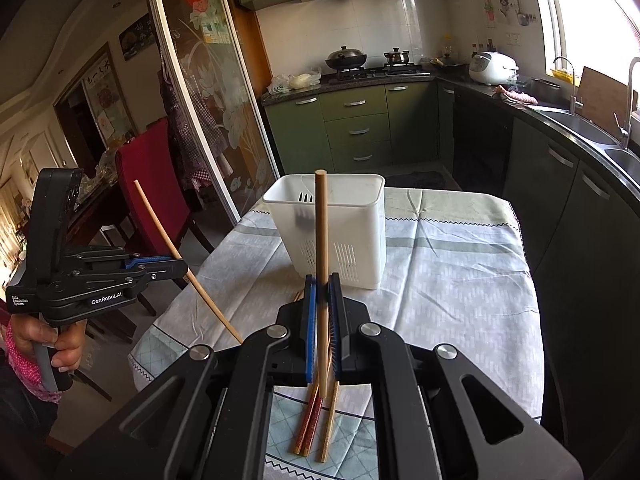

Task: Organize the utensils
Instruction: 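Drop the chopstick into the basket with the left gripper while the right gripper carries its chopstick over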

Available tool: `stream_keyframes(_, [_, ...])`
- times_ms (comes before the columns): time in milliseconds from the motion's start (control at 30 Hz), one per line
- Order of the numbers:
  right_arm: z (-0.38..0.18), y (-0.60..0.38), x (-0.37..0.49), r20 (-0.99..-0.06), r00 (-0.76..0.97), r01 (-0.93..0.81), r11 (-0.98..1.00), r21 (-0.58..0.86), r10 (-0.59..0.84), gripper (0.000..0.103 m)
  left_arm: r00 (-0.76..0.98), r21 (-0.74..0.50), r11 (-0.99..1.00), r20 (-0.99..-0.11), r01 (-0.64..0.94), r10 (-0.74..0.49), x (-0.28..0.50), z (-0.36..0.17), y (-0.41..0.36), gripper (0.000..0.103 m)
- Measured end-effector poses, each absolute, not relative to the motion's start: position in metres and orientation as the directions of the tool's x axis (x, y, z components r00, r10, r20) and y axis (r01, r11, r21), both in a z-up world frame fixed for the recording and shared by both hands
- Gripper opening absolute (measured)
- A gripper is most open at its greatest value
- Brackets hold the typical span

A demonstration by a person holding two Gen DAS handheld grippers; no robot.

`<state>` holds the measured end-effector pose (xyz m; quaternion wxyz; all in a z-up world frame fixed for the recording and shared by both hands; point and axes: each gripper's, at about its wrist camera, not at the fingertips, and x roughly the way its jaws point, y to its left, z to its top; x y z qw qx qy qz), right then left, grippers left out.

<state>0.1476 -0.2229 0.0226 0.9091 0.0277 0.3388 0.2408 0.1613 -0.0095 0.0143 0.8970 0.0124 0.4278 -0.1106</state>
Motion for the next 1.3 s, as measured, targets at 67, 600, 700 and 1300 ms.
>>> stream_keyframes(67, [0.031, -0.224, 0.15, -0.587, 0.658, -0.428, 0.876, 0.224, 0.471, 0.007, 0.627, -0.073, 0.975, -0.755, 0.211, -0.192, 0.164, 0.028, -0.01, 0.006])
stream_keyframes(600, [0.08, -0.235, 0.169, -0.521, 0.699, -0.445, 0.868, 0.221, 0.491, 0.007, 0.805, -0.06, 0.978, -0.559, 0.2, -0.199, 0.24, 0.137, -0.027, 0.007])
stream_keyframes(700, [0.089, -0.237, 0.172, -0.508, 0.71, -0.442, 0.87, 0.217, 0.488, 0.007, 0.793, -0.052, 0.982, -0.583, 0.181, -0.177, 0.259, 0.122, -0.033, 0.007])
stream_keyframes(1300, [0.164, -0.216, 0.239, -0.336, 0.853, -0.359, 0.917, 0.175, 0.398, 0.007, 0.688, -0.083, 0.983, -0.704, 0.164, -0.174, 0.279, 0.052, -0.019, 0.032])
